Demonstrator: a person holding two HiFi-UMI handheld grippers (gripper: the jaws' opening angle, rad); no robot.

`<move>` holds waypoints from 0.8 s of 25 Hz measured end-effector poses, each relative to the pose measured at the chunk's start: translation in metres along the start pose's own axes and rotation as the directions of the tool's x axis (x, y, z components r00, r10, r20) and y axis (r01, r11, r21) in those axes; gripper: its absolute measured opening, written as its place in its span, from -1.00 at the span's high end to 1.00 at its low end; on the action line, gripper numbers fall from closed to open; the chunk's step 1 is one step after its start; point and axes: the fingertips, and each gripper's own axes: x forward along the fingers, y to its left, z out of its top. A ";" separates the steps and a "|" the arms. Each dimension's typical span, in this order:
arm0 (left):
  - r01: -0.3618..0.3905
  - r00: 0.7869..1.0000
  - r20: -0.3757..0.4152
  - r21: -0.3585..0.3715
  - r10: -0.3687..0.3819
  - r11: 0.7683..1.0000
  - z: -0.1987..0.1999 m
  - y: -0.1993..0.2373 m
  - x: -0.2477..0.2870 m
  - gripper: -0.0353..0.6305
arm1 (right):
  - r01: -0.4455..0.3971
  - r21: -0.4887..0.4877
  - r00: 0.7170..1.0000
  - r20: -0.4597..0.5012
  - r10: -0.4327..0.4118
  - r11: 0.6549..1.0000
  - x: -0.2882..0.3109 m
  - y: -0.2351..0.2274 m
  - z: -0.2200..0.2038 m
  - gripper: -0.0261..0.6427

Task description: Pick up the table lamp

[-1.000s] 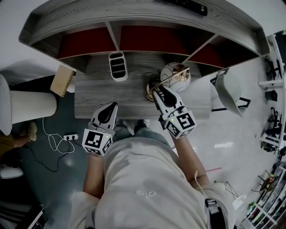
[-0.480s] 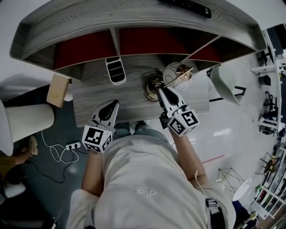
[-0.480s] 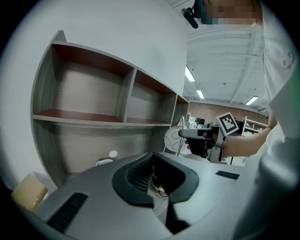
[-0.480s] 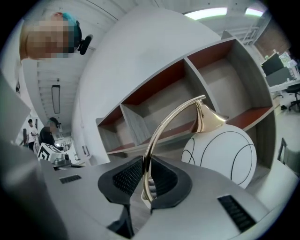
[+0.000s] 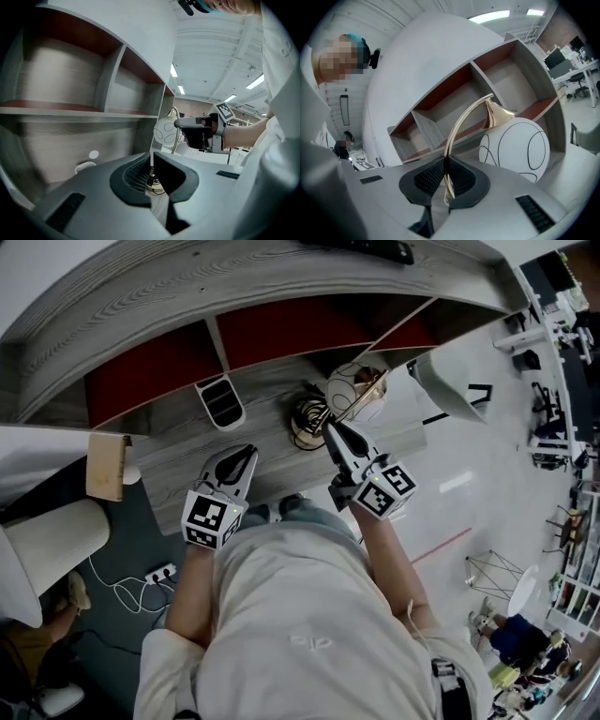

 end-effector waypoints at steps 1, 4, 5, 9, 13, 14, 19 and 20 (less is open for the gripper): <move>0.020 1.000 -0.007 0.004 -0.020 1.000 -0.002 -0.001 0.005 0.83 | 0.004 0.004 1.000 0.005 -0.004 1.000 0.000 0.000 0.000 0.74; 0.084 0.996 -0.027 0.018 -0.084 0.996 -0.007 -0.007 0.019 0.79 | 0.016 0.003 1.000 0.015 -0.016 1.000 -0.002 0.001 0.004 0.74; 0.103 0.994 -0.037 0.026 -0.102 0.994 -0.010 -0.010 0.024 0.73 | 0.021 0.007 1.000 0.019 -0.021 1.000 -0.003 0.000 0.005 0.74; 0.163 0.983 -0.100 0.070 -0.155 0.984 -0.035 -0.017 0.047 0.53 | 0.044 0.021 0.998 0.032 -0.045 0.999 -0.009 -0.005 0.006 0.75; 0.221 0.960 -0.199 0.091 -0.199 0.971 -0.069 -0.026 0.070 0.39 | 0.060 0.011 0.998 0.024 -0.061 0.998 -0.018 -0.003 0.004 0.76; 0.228 0.953 -0.224 0.096 -0.202 0.969 -0.079 -0.028 0.076 0.35 | 0.066 0.008 0.998 0.022 -0.066 0.998 -0.020 -0.002 0.003 0.76; 0.263 0.922 -0.313 0.073 -0.228 0.962 -0.130 -0.038 0.098 0.27 | 0.093 0.010 0.995 0.028 -0.093 0.996 -0.033 0.000 0.001 0.76; 0.271 0.914 -0.329 0.065 -0.236 0.960 -0.139 -0.040 0.102 0.27 | 0.096 0.014 0.995 0.031 -0.096 0.995 -0.036 0.000 0.000 0.76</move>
